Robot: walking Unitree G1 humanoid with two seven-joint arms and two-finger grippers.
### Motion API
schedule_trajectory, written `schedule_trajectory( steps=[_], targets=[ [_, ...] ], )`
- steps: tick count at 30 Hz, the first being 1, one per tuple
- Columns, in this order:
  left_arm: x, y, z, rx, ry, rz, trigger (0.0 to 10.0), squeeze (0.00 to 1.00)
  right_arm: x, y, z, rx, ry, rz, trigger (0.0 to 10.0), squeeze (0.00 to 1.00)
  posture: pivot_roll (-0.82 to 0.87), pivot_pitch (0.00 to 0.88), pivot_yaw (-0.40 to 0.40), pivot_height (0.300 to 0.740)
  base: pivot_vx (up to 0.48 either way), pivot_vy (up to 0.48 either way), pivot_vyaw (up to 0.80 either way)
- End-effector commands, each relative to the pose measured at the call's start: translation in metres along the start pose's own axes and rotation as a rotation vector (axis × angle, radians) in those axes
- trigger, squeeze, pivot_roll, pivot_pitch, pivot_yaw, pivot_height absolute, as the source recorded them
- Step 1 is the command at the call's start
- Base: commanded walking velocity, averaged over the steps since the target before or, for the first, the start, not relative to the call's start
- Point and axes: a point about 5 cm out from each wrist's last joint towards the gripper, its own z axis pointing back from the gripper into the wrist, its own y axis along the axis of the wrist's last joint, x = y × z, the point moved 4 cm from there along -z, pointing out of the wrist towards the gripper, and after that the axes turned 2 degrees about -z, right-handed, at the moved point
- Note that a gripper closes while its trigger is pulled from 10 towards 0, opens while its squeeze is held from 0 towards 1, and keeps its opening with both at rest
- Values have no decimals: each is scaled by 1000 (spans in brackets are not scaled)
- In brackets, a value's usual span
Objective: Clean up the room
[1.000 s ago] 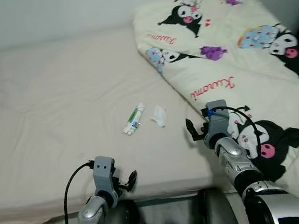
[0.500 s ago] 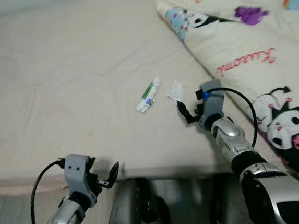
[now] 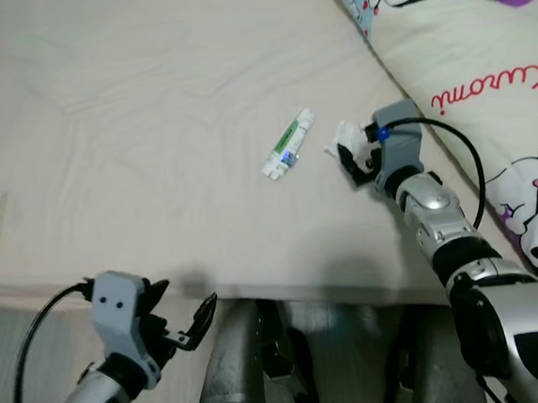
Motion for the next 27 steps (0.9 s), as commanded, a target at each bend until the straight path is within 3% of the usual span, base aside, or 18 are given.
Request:
schedule_trajectory(
  steps=[1, 7, 12, 18, 21, 22, 26, 27],
  targets=[
    [-8, -4, 11, -64, 26, 4, 10000, 0, -12, -17, 1, -65, 25, -59, 0, 0, 460, 696, 335, 601, 0, 0, 0],
    [-7, -1, 10, -69, 25, 7, 10000, 0, -7, -30, 4, -139, -39, -35, 0, 0, 460, 696, 335, 601, 0, 0, 0],
    [0, 1, 8, -78, 8, 20, 10000, 0, 6, -54, 15, -254, -143, 1, 0, 0, 428, 689, 318, 601, 0, 0, 0],
    [3, 4, 4, -85, 1, 28, 10000, 0, 9, -54, 17, -239, -160, -36, 0, 0, 424, 678, 313, 601, 0, 0, 0],
    [-1, 9, -3, -70, 9, 32, 10000, 0, 10, -36, 11, -141, -142, -122, 0, 0, 401, 661, 295, 601, 0, 0, 0],
    [-1, 12, -6, -57, 10, 36, 10000, 0, 8, -22, 7, -61, -108, -197, 0, 0, 388, 655, 286, 601, 0, 0, 0],
    [0, 13, -8, -51, 10, 39, 10000, 0, 7, -13, 5, -8, -87, -244, 0, 0, 388, 655, 286, 601, 0, 0, 0],
    [2, 16, -13, -31, 7, 52, 10000, 0, 3, 0, 3, 82, -41, -329, 0, 0, 348, 637, 260, 601, 0, 0, 0]
  ],
)
